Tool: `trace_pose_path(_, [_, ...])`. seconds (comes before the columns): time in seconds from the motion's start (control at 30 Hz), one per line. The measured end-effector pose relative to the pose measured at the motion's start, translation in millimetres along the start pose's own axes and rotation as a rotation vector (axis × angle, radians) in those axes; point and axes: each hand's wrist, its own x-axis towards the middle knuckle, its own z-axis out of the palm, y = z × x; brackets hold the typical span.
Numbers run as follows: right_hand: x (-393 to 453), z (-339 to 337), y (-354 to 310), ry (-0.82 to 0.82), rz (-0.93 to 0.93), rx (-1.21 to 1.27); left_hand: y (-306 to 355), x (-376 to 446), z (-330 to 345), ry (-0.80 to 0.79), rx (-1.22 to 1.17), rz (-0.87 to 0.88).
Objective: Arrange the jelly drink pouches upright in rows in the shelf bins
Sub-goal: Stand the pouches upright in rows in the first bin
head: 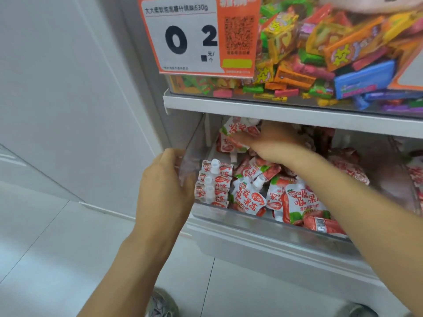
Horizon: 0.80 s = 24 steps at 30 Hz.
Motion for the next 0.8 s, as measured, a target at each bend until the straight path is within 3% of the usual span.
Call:
trace_pose_path(0.1, [9.8,19.8,-8.8,-0.089,-0.154,-0.061,0.2,-0.5,-3.1,-0.021,-0.021,-0.011])
trace_pose_path(0.23, [29.7,43.7,-7.3,-0.088,-0.367,-0.307,-0.3,-3.5,-3.5,-0.069,-0.035,-0.008])
trace_pose_path(0.47, [47.5,35.1,1.0,-0.41,-0.33,-0.167,-3.1,0.5,-5.4,-0.096,-0.041,-0.015])
trace_pose_path(0.6, [46.0,28.5,3.7,-0.565,-0.382,-0.342,-2.8,1.8,-4.4,-0.09,-0.023,-0.022])
trace_pose_path(0.67, [48.5,22.0,2.3,-0.524,-0.429,-0.4,-3.1,1.5,-3.6,-0.088,-0.016,-0.016])
trace_pose_path(0.8, [62.9,21.2,1.4,-0.209,-0.407,-0.23,-4.4,-0.2,-2.9,-0.094,-0.001,-0.011])
